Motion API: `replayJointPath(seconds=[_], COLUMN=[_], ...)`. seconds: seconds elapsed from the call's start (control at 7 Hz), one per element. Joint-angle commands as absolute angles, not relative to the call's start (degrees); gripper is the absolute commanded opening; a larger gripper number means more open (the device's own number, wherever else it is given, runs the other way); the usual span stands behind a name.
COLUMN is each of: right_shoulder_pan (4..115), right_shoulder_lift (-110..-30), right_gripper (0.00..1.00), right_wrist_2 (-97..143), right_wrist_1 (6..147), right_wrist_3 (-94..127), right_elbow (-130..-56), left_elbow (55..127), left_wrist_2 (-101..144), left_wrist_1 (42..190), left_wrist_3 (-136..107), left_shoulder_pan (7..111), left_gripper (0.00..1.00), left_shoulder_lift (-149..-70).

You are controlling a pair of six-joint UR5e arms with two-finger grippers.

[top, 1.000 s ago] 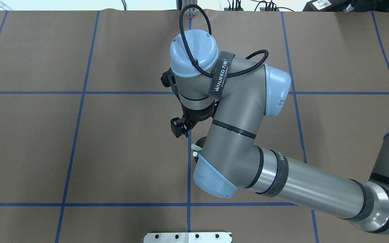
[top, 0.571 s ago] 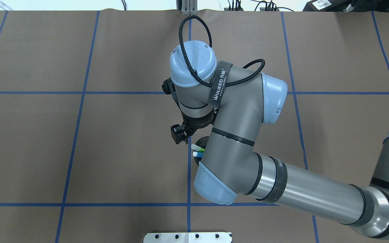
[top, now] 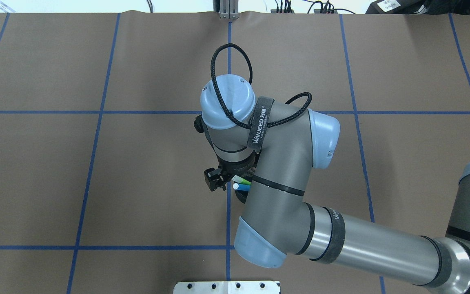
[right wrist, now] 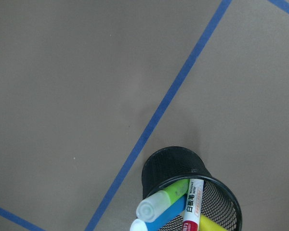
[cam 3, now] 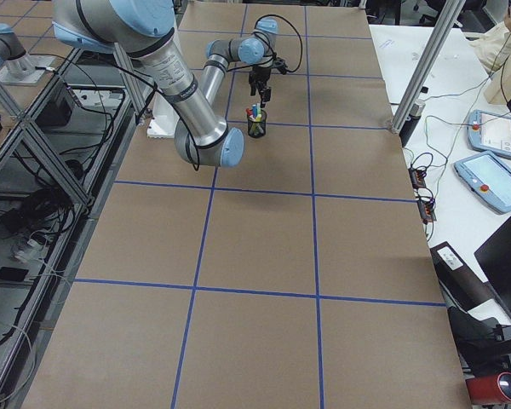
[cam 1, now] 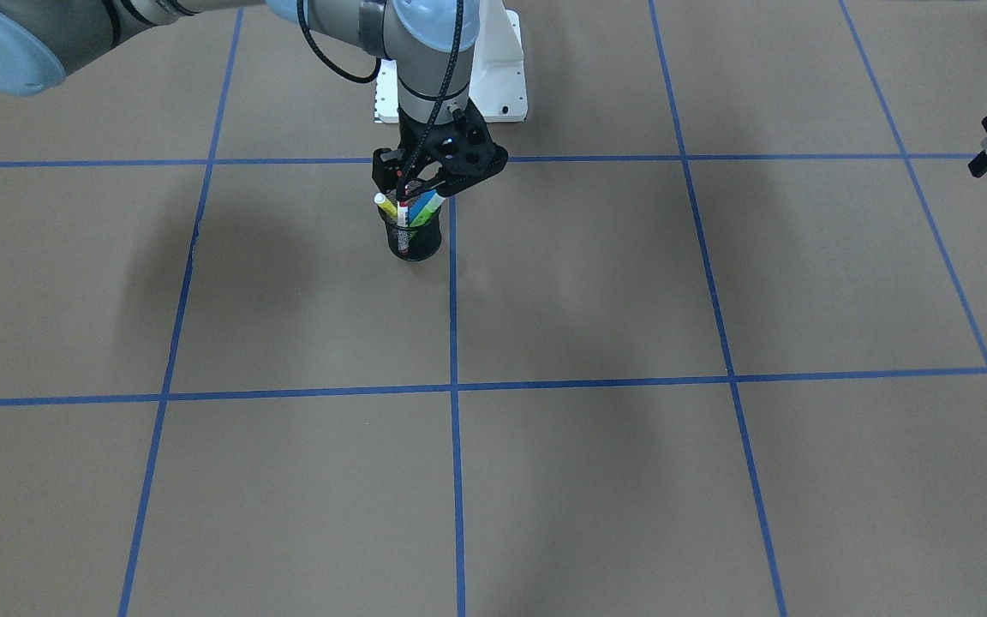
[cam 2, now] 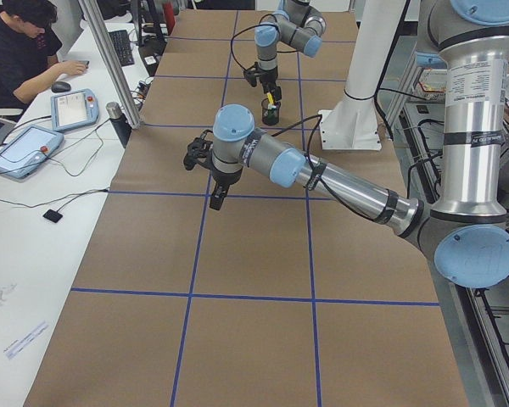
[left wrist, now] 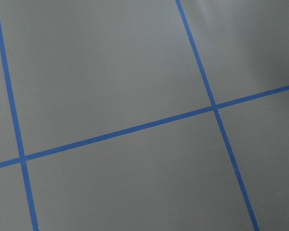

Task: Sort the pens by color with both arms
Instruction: 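Lower the right gripper into the pen cup toward the blue marker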

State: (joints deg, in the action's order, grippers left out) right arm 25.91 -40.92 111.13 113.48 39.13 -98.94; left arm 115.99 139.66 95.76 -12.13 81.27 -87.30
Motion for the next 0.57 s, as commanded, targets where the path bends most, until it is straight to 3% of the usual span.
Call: replayJointPath(seconds=[0.0,0.43], right_shoulder_pan=[24.35,23.47], right_shoulder_lift=[-41.4,-41.75], right_gripper=[0.98,0.98], right_wrist_2=[108.38,107.49], right_wrist_1=[113.38,113.29], right_wrist_3=[40.86,42.09], right_elbow=[-98.7,-98.61], left_elbow=[115.93,115.93], left_wrist_2=[139.66,139.66], left_wrist_1=[95.71,95.71], left_wrist_3=[-12.13,-12.13], left_shoulder_pan=[81.3,81.3], left_gripper=[1.0,1.0], left_shoulder_lift=[-87.36,-87.36])
